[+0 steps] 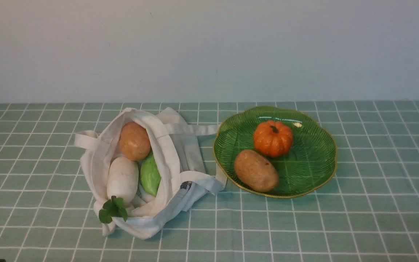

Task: Take vegetables from cloth bag on blue coffee tablecloth place on plate.
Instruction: 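Reach the gripper into the cloth bag toward the vegetables inside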

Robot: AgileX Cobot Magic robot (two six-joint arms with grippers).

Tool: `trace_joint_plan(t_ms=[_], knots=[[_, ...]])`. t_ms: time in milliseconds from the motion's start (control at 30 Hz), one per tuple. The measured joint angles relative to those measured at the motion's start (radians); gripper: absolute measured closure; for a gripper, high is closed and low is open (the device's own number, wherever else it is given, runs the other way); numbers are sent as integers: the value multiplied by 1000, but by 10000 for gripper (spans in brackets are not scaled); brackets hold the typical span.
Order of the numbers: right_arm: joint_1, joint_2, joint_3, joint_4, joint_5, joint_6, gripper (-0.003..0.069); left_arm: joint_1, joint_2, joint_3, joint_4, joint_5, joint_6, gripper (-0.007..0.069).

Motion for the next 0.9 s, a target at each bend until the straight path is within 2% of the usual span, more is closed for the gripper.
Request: trace_joint_plan(t_ms=[900], knots=[[0, 0, 0, 0, 0, -10, 673, 0, 0, 0, 0, 0, 0, 629]])
